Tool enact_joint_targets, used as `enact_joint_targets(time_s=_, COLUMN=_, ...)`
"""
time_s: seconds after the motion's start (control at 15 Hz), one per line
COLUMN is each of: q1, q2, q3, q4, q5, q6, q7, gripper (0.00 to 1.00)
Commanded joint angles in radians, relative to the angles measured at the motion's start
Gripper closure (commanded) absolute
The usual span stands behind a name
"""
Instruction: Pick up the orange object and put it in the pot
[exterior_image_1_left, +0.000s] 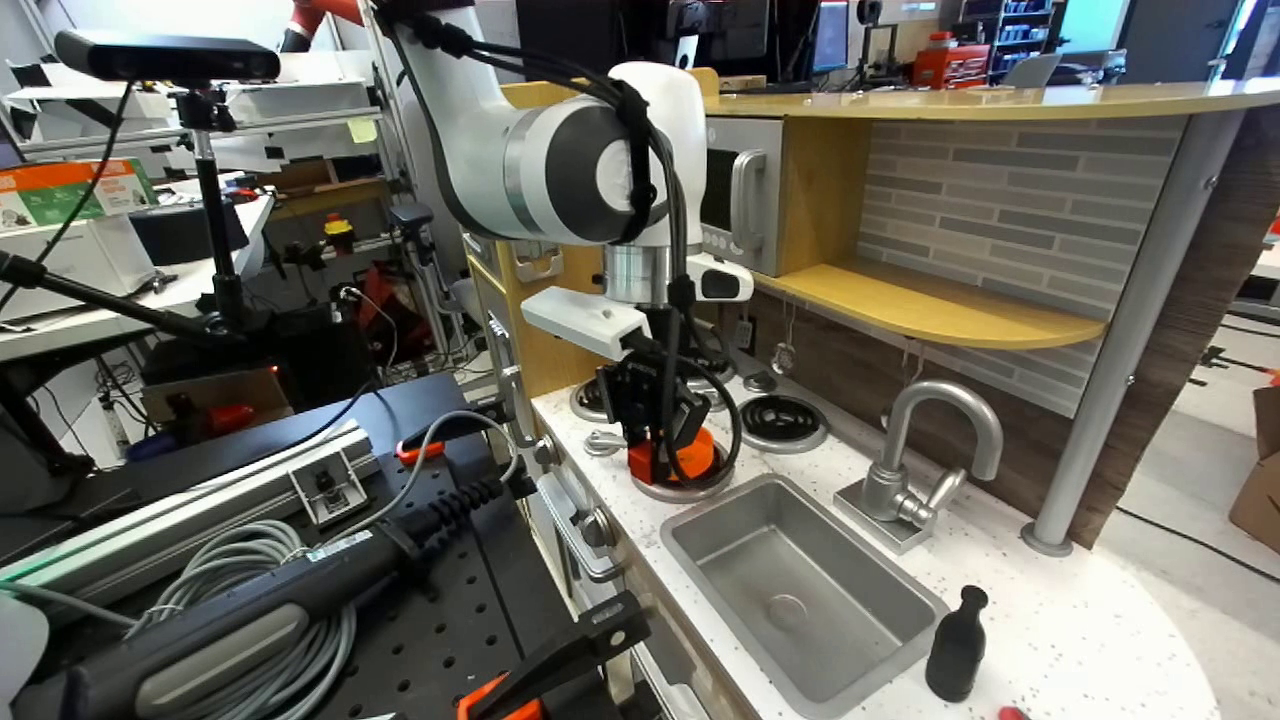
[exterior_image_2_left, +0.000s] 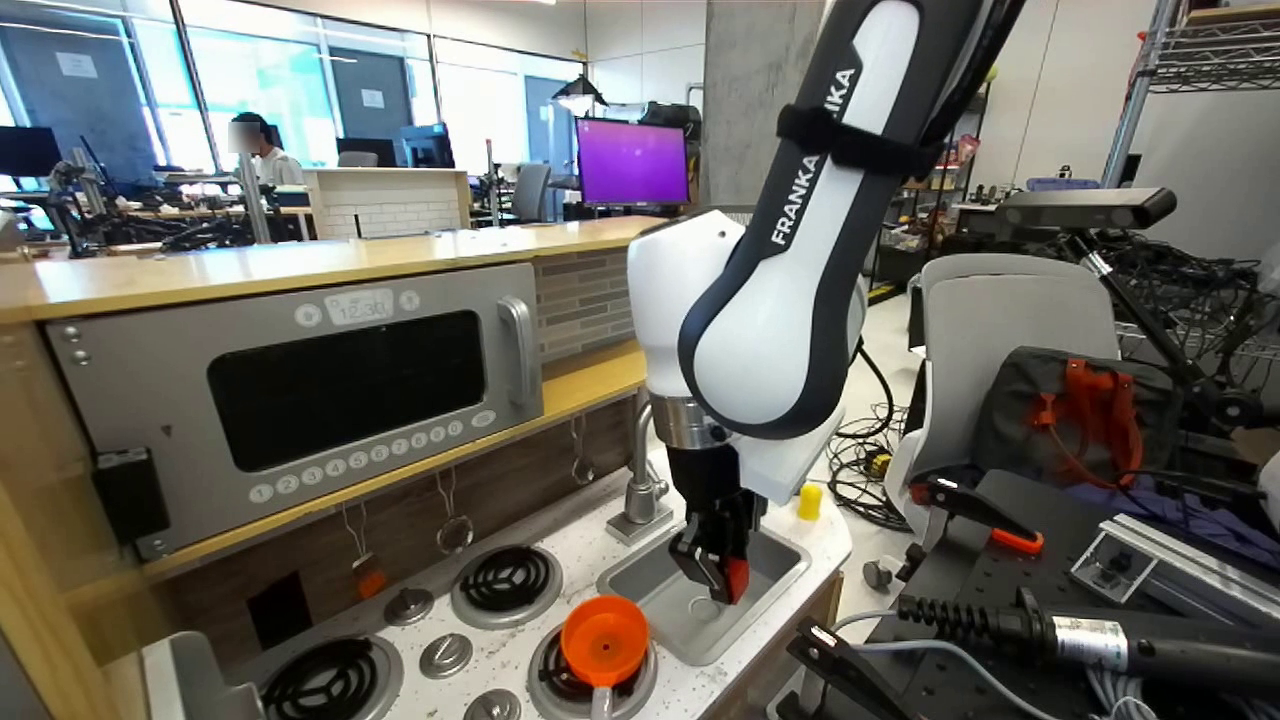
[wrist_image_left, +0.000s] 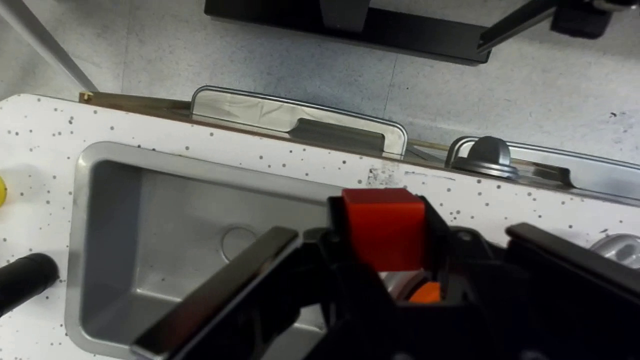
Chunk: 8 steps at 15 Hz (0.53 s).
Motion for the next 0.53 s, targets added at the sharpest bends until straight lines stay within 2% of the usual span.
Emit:
enact_joint_targets(time_s=0.0, q1=0.052, q2=0.036, q3=-0.011, q4=0.028, q5=0.031, q6=0.01, q7=0.103, gripper=0.91)
enact_joint_targets(time_s=0.47, q1=0.095, q2=0.112, q3=-0.01, q4=0.136, q5=0.081, q6=0.018, q7=0.193, gripper=0.91)
